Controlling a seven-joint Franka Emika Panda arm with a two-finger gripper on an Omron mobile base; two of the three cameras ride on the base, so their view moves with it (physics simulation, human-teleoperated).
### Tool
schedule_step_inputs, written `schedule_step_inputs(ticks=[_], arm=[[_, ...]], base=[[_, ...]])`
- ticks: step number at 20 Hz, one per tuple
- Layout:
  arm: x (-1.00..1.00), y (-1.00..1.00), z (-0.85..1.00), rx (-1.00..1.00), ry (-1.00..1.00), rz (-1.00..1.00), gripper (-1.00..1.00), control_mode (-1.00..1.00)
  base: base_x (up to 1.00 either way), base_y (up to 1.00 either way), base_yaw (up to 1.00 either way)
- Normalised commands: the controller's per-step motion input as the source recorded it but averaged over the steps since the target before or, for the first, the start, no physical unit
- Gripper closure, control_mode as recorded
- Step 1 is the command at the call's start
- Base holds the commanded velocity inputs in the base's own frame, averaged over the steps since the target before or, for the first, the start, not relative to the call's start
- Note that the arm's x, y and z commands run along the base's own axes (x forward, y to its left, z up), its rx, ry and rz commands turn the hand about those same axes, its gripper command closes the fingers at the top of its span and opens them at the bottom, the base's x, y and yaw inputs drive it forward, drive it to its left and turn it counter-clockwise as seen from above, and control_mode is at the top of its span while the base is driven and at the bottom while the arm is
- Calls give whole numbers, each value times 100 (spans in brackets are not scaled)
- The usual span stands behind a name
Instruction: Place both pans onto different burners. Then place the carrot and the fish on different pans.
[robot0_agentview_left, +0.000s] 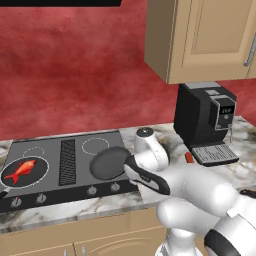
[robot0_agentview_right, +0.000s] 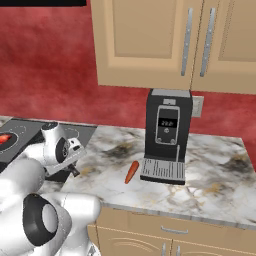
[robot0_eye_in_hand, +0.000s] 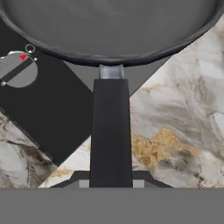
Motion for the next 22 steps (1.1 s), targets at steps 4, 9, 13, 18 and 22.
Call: schedule_step_inputs(ticks=[4, 9, 13, 18, 22], arm=[[51, 7, -7, 0, 18, 5, 100, -100], [43, 24, -15, 0, 18, 7, 100, -100], [36, 25, -18, 0, 15, 6, 100, -100], [14, 18, -27, -4, 5, 4, 100, -100], [1, 6, -34, -8, 2, 2, 100, -100]], base=[[0, 0, 0], [0, 0, 0], [0, 0, 0], [0, 0, 0], [0, 0, 0]])
